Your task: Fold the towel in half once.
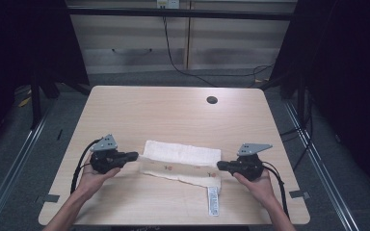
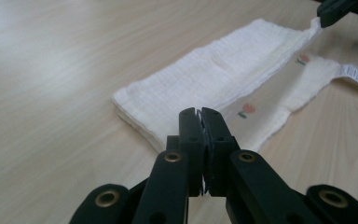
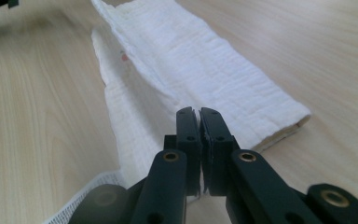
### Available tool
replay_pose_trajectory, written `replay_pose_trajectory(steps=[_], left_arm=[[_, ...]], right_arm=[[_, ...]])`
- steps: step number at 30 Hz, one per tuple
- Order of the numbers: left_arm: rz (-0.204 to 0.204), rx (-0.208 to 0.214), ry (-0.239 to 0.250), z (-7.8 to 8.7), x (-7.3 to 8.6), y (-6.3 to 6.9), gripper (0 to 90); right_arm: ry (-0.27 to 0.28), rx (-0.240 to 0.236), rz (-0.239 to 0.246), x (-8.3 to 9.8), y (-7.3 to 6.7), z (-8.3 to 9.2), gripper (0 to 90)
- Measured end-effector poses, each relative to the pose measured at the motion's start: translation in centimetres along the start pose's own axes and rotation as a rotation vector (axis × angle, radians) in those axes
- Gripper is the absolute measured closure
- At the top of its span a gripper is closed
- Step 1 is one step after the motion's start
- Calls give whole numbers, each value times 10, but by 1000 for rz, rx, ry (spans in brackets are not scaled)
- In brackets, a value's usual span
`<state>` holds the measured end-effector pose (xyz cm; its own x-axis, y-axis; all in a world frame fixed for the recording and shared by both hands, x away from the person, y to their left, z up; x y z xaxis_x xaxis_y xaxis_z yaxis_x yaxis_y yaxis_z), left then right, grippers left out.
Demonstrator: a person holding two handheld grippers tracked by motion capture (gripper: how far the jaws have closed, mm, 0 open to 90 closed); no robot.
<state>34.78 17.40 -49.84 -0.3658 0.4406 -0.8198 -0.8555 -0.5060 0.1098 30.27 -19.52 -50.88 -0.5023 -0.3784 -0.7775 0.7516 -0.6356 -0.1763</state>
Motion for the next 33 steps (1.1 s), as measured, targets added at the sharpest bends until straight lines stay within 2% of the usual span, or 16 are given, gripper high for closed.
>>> replay_pose_trajectory(steps=[3, 4, 10, 11, 16, 21, 24, 25, 28, 31, 32, 33], left_arm=[[8, 14, -10, -3, 7, 2, 880], [13, 26, -32, -6, 13, 4, 879], [9, 39, -76, -13, 26, 7, 849], [9, 39, -76, -13, 26, 7, 817], [31, 30, -42, -7, 23, 5, 817], [66, 28, 2, -1, 19, -1, 785], [86, 21, -9, -2, 20, -4, 779], [91, 7, -21, -5, 23, -8, 779], [102, 5, -25, -7, 22, -11, 762], [110, 0, -18, -12, 14, -15, 735], [110, 0, -18, -12, 14, -15, 733], [113, -2, -33, -19, 9, -16, 726]], right_arm=[[-18, 4, 2, 6, -3, -2, 868], [-27, 0, 2, 11, -5, -4, 864], [-39, 2, -3, 18, -7, -3, 825], [-39, 2, -3, 18, -7, -3, 825], [-22, -3, -25, 21, -8, -3, 775], [2, -15, -23, 23, -16, 7, 761], [9, -16, -30, 23, -16, 10, 750], [5, -15, -38, 23, -14, 9, 731], [-3, -4, -46, 24, -10, 7, 728], [5, 17, -50, 14, 3, 4, 713], [5, 17, -50, 14, 3, 4, 713], [22, 28, -57, 3, 12, 3, 705]])
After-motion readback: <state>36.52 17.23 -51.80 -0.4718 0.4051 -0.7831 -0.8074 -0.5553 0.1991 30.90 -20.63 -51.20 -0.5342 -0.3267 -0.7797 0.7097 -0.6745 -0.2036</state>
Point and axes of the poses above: each handheld gripper's, and its own axes: z roughly backward along the jaws, x roughly out of its underside, y roughly to its right, the point moved 6 cm from there along -z, roughly forward along the jaws, and after that the axes turned 1 degree about -y, right-handed, at the moved point
